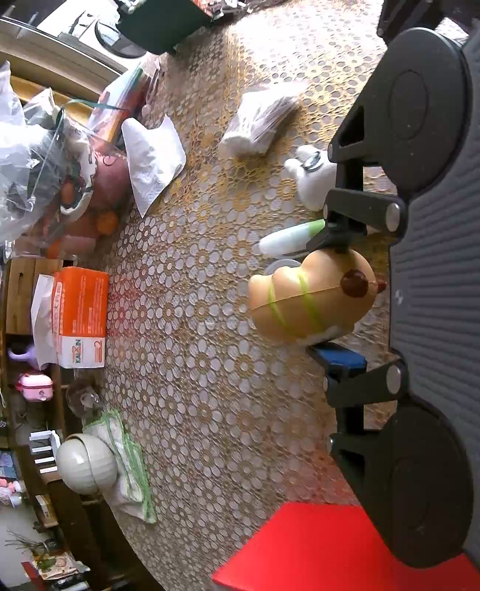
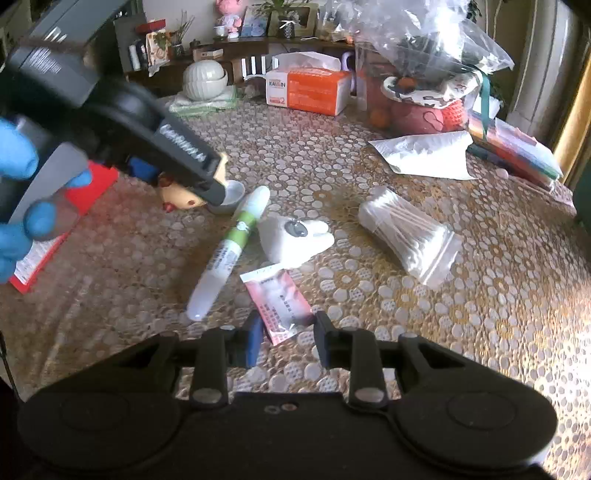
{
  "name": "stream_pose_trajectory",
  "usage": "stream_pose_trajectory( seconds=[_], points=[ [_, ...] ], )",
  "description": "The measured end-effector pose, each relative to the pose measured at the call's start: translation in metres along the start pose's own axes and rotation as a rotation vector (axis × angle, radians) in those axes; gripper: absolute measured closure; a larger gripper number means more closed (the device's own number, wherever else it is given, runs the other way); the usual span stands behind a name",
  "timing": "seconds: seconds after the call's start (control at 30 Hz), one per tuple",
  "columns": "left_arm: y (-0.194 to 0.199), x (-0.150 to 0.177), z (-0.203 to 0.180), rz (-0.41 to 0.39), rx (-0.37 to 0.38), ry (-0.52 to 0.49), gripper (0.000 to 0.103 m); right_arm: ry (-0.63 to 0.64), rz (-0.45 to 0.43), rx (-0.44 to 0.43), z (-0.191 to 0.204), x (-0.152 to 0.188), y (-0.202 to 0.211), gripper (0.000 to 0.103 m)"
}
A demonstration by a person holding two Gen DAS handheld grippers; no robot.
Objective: Organize objects
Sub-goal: 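Close left tool on the orange toy while right tool closes on the pink packet, then carry the orange toy with left tool while right tool carries the pink packet to the box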
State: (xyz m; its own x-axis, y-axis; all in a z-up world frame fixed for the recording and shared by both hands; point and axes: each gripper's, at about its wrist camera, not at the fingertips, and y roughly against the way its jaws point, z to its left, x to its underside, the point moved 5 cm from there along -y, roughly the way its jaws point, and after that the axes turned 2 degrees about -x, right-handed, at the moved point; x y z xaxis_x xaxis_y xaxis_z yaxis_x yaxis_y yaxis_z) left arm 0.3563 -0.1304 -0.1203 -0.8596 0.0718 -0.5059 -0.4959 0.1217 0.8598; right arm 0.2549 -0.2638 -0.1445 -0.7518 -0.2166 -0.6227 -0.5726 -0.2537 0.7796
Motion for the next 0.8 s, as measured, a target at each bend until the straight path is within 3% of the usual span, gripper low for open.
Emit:
stream_pose_trajectory(
  seconds=[0.43, 0.8],
  points=[
    [0.072, 0.05, 0.021, -0.03, 0.075, -0.008, 0.051, 0.007, -0.03, -0.01, 0.042, -0.003, 0.055, 0.074],
    [0.139, 0.086, 0.055, -0.105, 0.071, -0.006, 0.051, 0.03, -0.083, -0.007, 0.093, -0.011, 0.099, 0.074]
  ],
)
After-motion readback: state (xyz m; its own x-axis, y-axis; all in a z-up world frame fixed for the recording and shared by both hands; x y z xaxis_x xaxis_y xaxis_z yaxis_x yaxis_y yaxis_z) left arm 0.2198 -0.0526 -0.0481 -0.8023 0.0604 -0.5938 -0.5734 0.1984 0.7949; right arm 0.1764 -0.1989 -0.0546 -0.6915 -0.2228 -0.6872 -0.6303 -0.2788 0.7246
